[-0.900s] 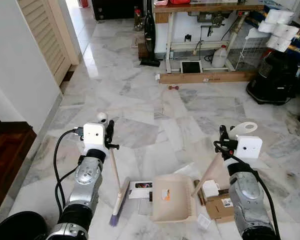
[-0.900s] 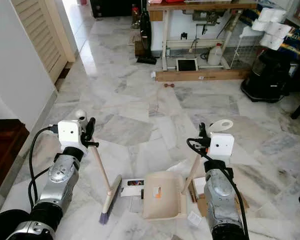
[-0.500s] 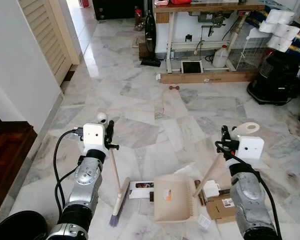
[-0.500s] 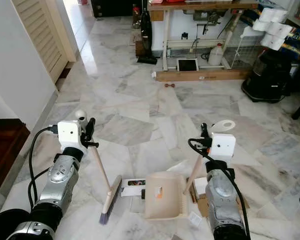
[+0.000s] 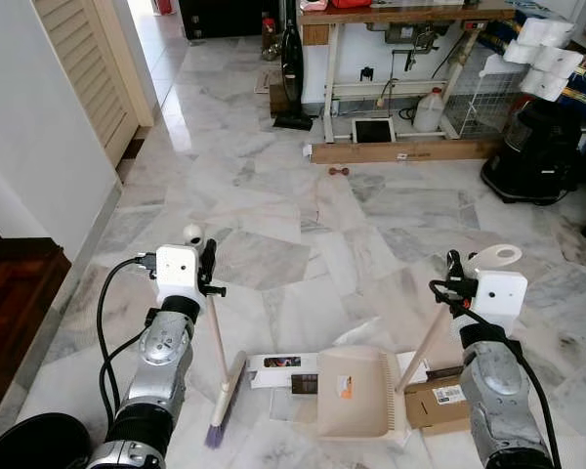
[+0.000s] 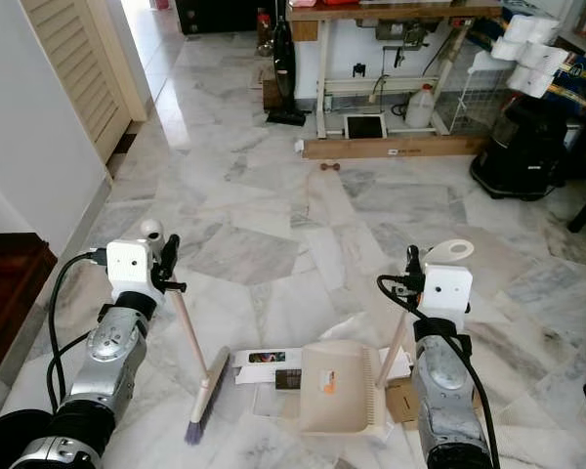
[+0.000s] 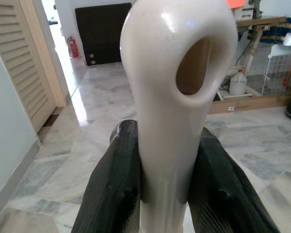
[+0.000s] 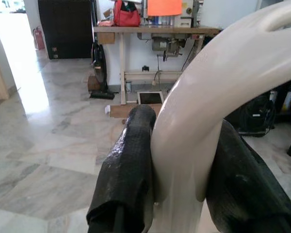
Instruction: Sweep floor
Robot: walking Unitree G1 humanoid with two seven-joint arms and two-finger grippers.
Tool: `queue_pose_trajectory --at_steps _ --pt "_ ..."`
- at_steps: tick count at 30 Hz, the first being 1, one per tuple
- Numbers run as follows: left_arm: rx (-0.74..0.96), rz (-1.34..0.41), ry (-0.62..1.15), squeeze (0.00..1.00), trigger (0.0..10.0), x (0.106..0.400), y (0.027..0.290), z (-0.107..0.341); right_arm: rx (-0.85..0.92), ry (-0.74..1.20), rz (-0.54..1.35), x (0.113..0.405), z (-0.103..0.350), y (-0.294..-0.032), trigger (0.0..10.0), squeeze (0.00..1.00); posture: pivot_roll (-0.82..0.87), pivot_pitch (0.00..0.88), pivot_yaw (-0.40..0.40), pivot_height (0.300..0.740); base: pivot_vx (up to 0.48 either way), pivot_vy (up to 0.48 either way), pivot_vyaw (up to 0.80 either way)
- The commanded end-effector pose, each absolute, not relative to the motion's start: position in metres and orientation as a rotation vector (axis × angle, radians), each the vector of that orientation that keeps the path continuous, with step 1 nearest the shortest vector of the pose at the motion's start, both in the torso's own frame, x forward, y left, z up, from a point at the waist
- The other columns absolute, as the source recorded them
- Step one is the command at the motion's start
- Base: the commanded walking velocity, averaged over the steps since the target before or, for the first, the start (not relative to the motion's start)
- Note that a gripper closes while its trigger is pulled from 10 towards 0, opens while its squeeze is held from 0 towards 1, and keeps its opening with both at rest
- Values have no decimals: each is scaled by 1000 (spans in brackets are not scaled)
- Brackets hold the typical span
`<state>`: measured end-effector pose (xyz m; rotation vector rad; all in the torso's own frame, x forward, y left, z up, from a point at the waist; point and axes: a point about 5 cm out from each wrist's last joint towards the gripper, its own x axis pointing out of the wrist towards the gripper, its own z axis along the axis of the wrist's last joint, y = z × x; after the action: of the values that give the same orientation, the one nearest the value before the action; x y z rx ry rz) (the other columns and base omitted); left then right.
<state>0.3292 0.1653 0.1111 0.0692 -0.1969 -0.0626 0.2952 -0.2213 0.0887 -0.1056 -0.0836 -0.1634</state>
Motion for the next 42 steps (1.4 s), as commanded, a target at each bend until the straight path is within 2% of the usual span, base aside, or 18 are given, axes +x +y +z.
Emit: queue_pose_trajectory --at_steps 1,10,18,42 --pt "97 -50 -245 0 10000 330 170 121 -129 -48 -168 291 82 -223 10000 0 -64 43 50 740 0 0 0" --pt "103 -48 -240 0 10000 328 171 119 -176 45 -213 276 65 -237 10000 0 -70 56 48 740 0 0 0" --pt "100 -52 -241 0 10000 327 169 118 -178 77 -211 270 58 -236 10000 0 -71 56 49 740 0 0 0" --pt "99 -54 -243 0 10000 328 168 120 -202 72 -144 290 58 -220 10000 0 -52 48 44 740 0 0 0"
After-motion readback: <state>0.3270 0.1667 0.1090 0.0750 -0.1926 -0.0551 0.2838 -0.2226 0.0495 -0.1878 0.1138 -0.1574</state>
